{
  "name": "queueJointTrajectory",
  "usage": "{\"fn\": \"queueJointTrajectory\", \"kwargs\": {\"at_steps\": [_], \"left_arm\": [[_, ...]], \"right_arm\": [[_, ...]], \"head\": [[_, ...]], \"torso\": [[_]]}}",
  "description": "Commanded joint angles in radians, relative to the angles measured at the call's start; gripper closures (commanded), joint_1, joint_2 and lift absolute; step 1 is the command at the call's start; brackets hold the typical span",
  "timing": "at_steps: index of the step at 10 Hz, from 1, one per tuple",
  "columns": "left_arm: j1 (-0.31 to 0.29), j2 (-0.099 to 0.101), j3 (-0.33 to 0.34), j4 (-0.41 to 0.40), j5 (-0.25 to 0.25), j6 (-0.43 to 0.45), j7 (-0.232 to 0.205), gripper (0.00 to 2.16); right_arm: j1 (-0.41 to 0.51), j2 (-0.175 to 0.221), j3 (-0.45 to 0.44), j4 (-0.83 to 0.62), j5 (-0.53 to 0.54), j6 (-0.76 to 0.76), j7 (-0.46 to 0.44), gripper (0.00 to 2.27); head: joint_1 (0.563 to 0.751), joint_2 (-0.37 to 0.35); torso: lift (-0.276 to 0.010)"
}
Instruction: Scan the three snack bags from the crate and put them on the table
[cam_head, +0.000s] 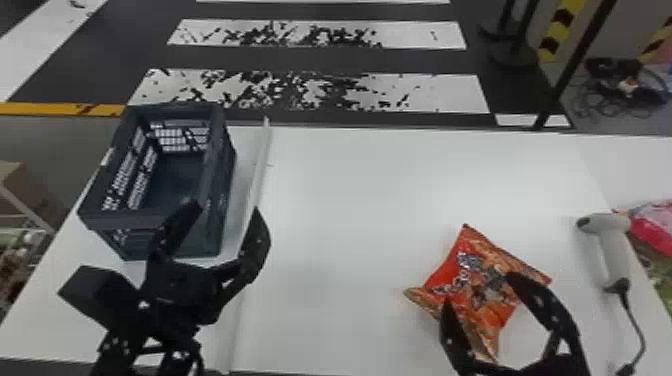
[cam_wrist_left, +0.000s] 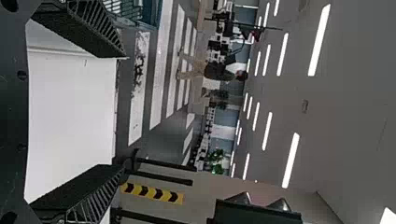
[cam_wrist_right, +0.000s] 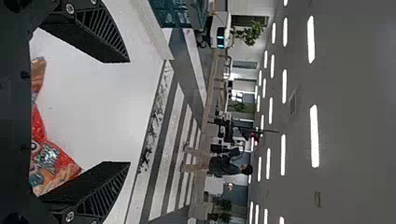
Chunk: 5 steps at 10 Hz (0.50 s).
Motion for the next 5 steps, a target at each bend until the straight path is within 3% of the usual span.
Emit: {"fn": "queueJointTrajectory", "kwargs": {"at_steps": [1, 3, 4, 5], "left_arm": [[0.007, -0.005, 0.000, 0.024, 0.009, -0.046, -0.007, 0.02], [0.010, -0.006, -0.002, 0.051, 0.026, -0.079, -0.016, 0.02], [0.014, -0.006, -0.002, 0.056, 0.032, -0.107, -0.029, 0.02], [0.016, -0.005, 0.000, 0.054, 0.045, -0.113, -0.042, 0.02]], "right_arm": [[-0.015, 0.001, 0.068, 0.032, 0.108, 0.088, -0.004, 0.11], [-0.071, -0.012, 0.214, 0.033, 0.324, 0.333, -0.108, 0.11], [-0.112, -0.039, 0.290, 0.038, 0.382, 0.438, -0.174, 0.11], [-0.140, -0.041, 0.318, 0.033, 0.418, 0.511, -0.197, 0.11]], "head": [[0.695, 0.073], [0.695, 0.134], [0.695, 0.173], [0.695, 0.198]], "torso": [[-0.094], [-0.094], [-0.094], [-0.094]]}}
